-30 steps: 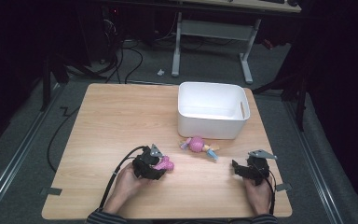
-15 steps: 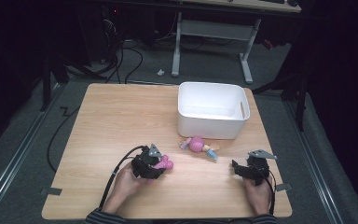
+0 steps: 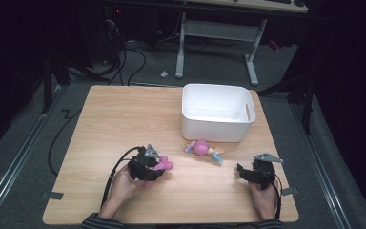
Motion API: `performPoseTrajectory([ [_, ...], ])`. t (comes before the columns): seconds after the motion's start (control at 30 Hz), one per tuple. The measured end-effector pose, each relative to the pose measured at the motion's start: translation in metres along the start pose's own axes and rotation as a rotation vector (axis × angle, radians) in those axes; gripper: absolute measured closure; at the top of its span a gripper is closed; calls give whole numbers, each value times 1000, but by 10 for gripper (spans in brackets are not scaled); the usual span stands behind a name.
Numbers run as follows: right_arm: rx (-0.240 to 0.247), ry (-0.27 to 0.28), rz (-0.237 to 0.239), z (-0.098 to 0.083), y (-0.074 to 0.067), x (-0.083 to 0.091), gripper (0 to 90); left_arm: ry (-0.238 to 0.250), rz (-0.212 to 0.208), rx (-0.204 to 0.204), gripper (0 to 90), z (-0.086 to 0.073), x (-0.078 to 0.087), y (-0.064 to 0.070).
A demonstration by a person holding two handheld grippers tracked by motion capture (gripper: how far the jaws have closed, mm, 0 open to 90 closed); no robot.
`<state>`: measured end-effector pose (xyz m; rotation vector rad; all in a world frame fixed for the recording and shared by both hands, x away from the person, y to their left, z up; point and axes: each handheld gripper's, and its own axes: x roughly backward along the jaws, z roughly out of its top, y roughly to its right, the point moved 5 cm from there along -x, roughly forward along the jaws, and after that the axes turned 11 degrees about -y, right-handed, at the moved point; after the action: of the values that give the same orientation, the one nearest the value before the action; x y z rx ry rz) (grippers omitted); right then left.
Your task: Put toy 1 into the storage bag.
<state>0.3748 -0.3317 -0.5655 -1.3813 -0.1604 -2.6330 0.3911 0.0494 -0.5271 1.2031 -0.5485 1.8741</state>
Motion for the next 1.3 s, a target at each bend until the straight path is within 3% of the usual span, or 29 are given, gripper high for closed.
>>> performPoseTrajectory([
  [0.33, 4, 4, 4, 0, 0, 0, 218, 14, 15, 21, 589, -3, 22, -11],
  [0.47, 5, 4, 4, 0, -1, 0, 218, 34, -28, 27, 589, 2, 36, -18],
  [0.7, 6, 3, 4, 0, -1, 0, 218, 60, 1, 9, 590, 25, 69, -32],
  [0.97, 5, 3, 4, 0, -1, 0, 218, 90, 26, -1, 591, 43, 96, -42],
  [1.07, 6, 3, 5, 0, -1, 0, 218, 97, 24, -3, 591, 51, 101, -45],
  [1.17, 6, 3, 5, 0, -1, 0, 218, 107, -5, -7, 592, 71, 101, -49],
  [1.3, 6, 3, 5, 0, -1, 0, 218, 106, -4, -24, 593, 92, 100, -52],
])
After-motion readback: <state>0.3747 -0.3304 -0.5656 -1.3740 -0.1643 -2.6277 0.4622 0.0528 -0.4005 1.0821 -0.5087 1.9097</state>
